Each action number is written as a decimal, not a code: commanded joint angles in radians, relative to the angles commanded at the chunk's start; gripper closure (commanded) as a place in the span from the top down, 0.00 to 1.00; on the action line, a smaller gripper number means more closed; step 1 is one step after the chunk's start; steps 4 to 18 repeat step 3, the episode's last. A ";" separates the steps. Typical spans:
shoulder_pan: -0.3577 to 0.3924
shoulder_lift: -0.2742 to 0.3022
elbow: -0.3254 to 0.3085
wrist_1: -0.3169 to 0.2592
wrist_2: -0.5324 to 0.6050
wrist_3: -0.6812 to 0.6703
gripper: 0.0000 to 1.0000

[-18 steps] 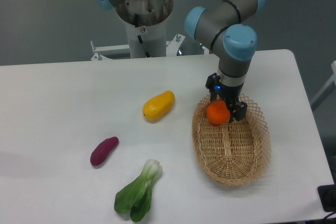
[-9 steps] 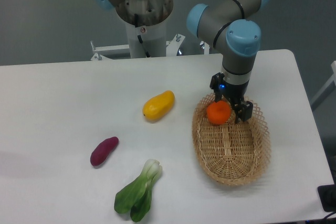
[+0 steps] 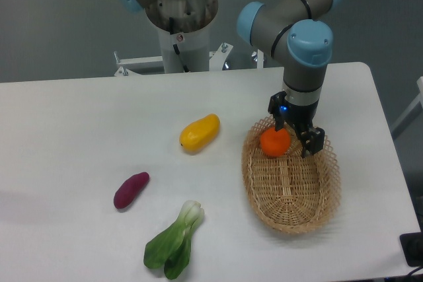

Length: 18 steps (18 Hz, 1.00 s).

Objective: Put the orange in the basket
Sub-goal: 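Raise the open gripper up away from the orange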

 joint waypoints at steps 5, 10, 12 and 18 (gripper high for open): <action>0.002 0.000 -0.002 0.000 -0.002 0.000 1.00; 0.002 0.000 -0.002 0.000 -0.002 0.000 1.00; 0.002 0.000 -0.002 0.000 -0.002 0.000 1.00; 0.002 0.000 -0.002 0.000 -0.002 0.000 1.00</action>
